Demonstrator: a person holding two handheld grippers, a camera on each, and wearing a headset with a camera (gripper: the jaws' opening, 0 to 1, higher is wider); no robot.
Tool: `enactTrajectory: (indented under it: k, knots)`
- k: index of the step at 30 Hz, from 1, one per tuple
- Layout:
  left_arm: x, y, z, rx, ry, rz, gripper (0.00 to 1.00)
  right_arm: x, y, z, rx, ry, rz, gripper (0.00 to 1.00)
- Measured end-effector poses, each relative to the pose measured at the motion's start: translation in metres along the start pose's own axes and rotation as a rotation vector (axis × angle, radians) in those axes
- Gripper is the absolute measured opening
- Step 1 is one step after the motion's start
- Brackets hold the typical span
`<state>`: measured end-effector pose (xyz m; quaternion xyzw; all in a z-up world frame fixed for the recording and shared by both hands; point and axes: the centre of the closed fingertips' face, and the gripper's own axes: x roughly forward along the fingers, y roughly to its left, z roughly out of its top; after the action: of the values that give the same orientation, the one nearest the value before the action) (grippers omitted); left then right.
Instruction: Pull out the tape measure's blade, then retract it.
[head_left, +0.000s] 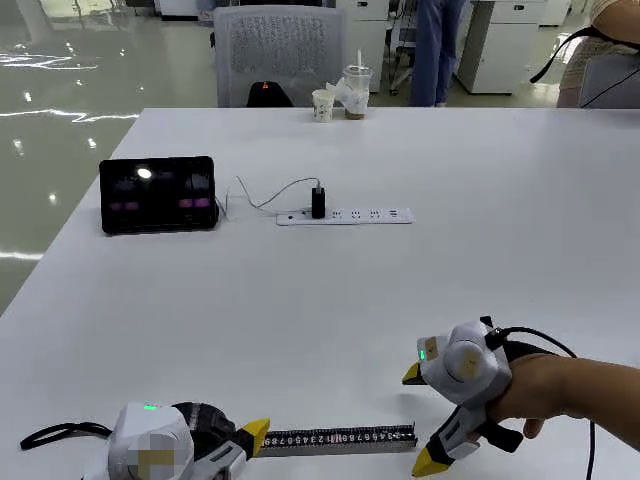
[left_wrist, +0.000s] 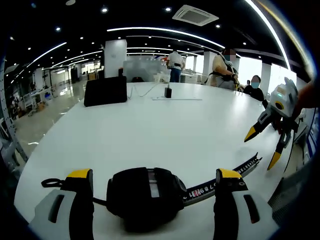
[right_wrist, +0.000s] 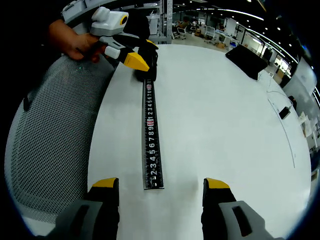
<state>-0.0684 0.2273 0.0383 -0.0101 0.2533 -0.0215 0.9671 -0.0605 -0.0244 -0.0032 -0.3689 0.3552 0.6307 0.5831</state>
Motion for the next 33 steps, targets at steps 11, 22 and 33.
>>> enactTrajectory:
  k: [11, 22, 33]
  knots:
    - [0.0, -0.002, 0.0, 0.009, 0.002, -0.003, 0.99, 0.003, 0.006, -0.009, -0.002, 0.025, 0.022, 0.41]
    - [0.001, -0.001, 0.0, 0.014, 0.001, 0.001, 0.99, 0.005, 0.008, -0.003, -0.027, 0.025, 0.034, 0.23]
    - [0.001, -0.001, 0.001, 0.009, -0.005, 0.005, 0.99, 0.009, 0.01, -0.007, -0.051, 0.048, 0.036, 0.13]
